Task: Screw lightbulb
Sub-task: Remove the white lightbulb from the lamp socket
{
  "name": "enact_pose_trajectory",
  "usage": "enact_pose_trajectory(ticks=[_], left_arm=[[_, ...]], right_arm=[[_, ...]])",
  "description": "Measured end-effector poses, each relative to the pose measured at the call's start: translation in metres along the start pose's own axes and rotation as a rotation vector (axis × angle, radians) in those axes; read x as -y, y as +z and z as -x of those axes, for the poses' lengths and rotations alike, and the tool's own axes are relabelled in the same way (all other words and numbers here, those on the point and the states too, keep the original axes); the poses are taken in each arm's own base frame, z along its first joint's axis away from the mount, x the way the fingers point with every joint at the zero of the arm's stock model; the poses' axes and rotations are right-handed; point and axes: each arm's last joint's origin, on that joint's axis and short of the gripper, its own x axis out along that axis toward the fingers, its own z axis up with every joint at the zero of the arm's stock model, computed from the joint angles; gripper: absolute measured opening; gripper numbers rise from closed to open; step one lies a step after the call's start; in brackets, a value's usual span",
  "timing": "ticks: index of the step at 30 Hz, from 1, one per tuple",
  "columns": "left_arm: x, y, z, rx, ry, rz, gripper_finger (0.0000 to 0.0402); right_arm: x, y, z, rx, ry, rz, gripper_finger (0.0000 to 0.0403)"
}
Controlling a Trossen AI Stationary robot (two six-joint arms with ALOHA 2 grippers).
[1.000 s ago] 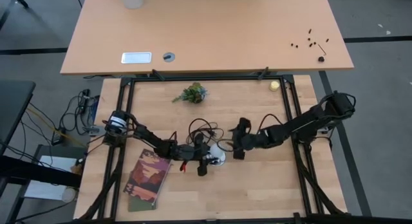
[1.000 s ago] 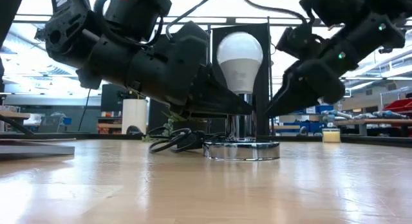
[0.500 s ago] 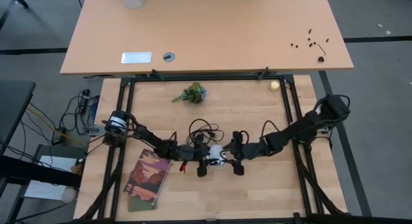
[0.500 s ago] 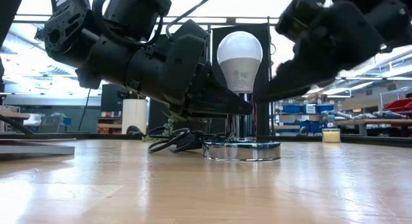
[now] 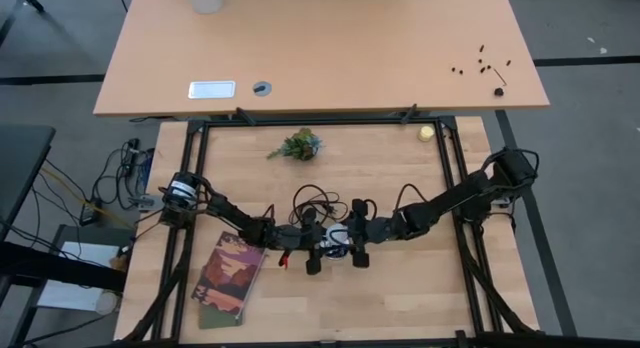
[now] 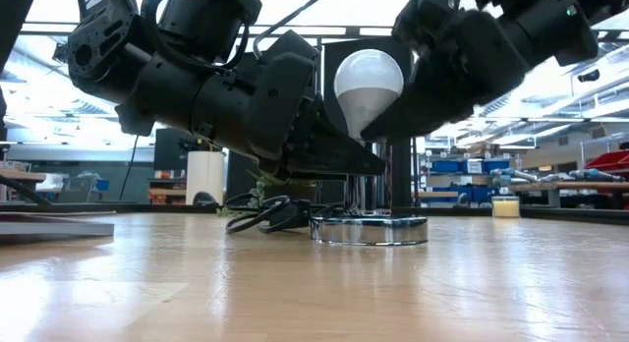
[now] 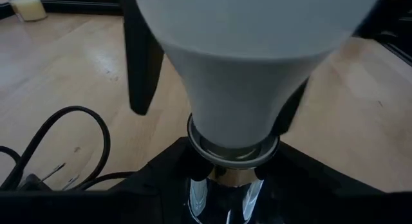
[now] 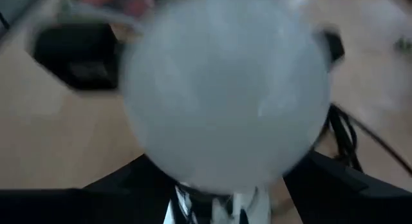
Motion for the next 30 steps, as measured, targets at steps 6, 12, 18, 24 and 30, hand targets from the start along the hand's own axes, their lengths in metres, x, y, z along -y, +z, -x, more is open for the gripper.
enact_pose_trajectory(ticks=[6, 12, 18, 24, 30], left_arm=[[0.000, 0.000, 0.000, -0.001, 0.011, 0.003, 0.0194], [0.002, -0.001, 0.000, -0.005, 0.000, -0.007, 0.0194], [0.002, 0.000, 0.000, -0.003, -0.005, -0.008, 0.0194], [0.002, 0.000, 0.001, -0.002, -0.004, -0.008, 0.0194], [0.002, 0.000, 0.001, -0.001, 0.000, -0.004, 0.0194]], right_arm=[[0.013, 0.000, 0.011, -0.101, -0.049, 0.030, 0.0275], [0.029, -0.006, 0.044, -0.273, -0.228, 0.066, 0.0273], [0.019, 0.005, 0.057, -0.212, -0.073, -0.039, 0.0270], [-0.003, 0.002, 0.032, -0.128, 0.019, -0.040, 0.0270], [-0.006, -0.004, 0.009, -0.068, 0.017, -0.033, 0.0270]])
